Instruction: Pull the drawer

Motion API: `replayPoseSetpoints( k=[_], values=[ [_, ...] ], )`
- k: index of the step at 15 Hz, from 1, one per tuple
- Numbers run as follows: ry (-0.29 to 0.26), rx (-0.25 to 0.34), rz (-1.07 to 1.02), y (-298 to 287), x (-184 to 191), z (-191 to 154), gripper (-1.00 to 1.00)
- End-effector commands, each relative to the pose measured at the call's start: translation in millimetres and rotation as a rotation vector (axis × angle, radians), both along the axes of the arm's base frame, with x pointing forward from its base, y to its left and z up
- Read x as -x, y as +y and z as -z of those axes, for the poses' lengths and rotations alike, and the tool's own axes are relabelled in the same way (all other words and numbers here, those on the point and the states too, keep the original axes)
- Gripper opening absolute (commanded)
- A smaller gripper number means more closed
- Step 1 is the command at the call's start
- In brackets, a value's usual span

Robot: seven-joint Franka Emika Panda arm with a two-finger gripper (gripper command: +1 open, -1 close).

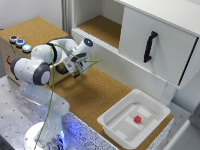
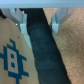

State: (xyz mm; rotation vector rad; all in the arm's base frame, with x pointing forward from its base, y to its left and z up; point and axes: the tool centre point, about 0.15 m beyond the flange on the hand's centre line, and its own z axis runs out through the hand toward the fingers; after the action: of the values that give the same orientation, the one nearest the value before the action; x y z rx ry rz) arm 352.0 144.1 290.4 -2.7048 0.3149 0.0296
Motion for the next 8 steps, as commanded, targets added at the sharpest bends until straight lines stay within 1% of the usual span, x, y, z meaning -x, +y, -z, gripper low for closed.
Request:
replayPoseSetpoints(
  k=[1,3,6,8],
  values=[
    [-0.035,0.023,0.039,-23.4,3.2,10.2,1.0],
    [-0.049,0.033,0.037,-23.0,3.8,2.0,1.0],
    [-0.082,0.071,0.044,-25.0,3.2,-15.3,1.0],
    [-0.145,0.118,0.07,-32.1,4.4,-43.4,1.0]
  ],
)
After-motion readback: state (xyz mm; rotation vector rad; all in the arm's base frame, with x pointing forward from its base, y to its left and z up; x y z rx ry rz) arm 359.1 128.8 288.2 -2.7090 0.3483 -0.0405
